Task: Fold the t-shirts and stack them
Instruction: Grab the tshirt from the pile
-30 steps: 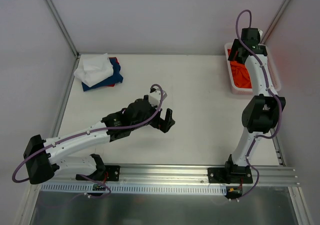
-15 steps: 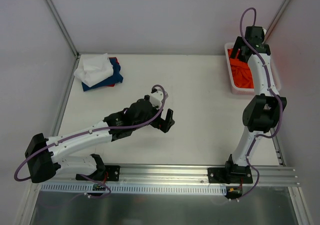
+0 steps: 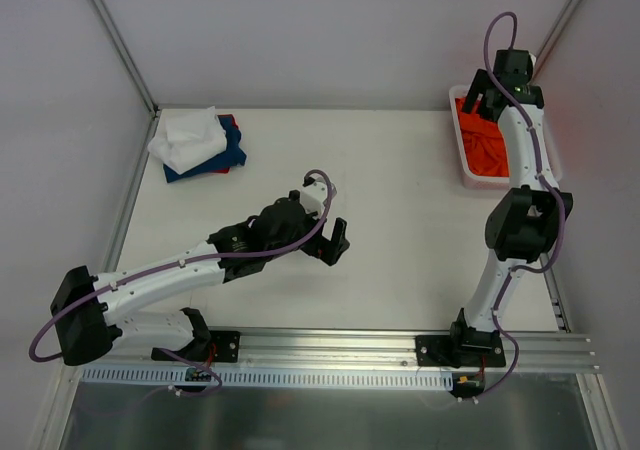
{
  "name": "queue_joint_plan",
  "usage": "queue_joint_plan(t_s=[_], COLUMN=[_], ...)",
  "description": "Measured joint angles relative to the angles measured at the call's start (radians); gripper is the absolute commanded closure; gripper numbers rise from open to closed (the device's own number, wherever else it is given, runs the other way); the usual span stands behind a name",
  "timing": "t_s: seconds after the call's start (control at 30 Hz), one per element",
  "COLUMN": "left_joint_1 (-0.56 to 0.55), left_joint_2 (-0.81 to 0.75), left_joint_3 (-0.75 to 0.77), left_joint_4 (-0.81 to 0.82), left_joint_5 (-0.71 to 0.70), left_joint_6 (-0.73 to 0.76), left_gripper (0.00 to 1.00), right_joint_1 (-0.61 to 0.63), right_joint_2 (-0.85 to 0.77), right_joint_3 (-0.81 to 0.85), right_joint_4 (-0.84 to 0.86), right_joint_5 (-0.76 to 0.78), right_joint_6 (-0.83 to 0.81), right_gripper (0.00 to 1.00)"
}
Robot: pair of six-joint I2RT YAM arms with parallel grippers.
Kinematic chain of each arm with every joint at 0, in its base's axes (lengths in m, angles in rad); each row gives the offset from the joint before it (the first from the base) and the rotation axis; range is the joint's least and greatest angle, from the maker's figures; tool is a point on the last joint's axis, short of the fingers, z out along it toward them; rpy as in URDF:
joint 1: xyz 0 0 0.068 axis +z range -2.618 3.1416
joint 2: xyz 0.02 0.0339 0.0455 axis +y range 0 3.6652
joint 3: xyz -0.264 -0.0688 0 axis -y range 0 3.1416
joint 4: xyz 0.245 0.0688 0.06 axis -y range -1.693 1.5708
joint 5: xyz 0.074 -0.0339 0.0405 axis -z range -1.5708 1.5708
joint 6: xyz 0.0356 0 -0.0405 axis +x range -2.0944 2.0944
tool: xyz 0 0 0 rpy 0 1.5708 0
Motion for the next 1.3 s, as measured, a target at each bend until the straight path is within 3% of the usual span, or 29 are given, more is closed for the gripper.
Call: queue_joint_plan(t_s=[0.37, 0.47, 0.57, 0.67, 0.7, 0.73, 1.3], left_joint_1=[0.0, 0.0, 0.0, 0.0, 0.0, 0.0, 0.0], left_joint_2=[0.01, 0.01, 0.013, 0.031, 0.038, 0.044, 0.085], left_joint_3=[0.0, 0.0, 0.0, 0.0, 0.0, 0.0, 0.0], left_joint_4=[0.0, 0.0, 0.0, 0.0, 0.0, 0.0, 0.0], left_joint_5=[-0.002, -0.004, -0.011, -0.023, -0.025, -0.025, -0.025], left_joint_6=[0.002, 0.007, 0.012, 0.016, 0.017, 0.017, 0.018], left_gripper=[0.01, 0.01, 0.01, 0.01, 0.01, 0.01, 0.01], right_joint_1=[-0.1, -0.105, -0.105, -0.105, -0.104, -0.104, -0.104], right_joint_2=[0.143, 0.192, 0.233, 0.259, 0.267, 0.274, 0.356], right_joint_3=[0.037, 0.061, 0.08, 0.086, 0.086, 0.086, 0.086], right_joint_4=[0.016, 0.016, 0.022, 0.025, 0.027, 0.029, 0.093], right_joint_5=[-0.084, -0.092, -0.112, -0.135, -0.142, -0.152, -0.22], right_joint_6=[0.025, 0.023, 0.022, 0.018, 0.018, 0.014, 0.008], right_gripper=[0.12, 0.19, 0.28, 0.46, 0.57, 0.6, 0.61])
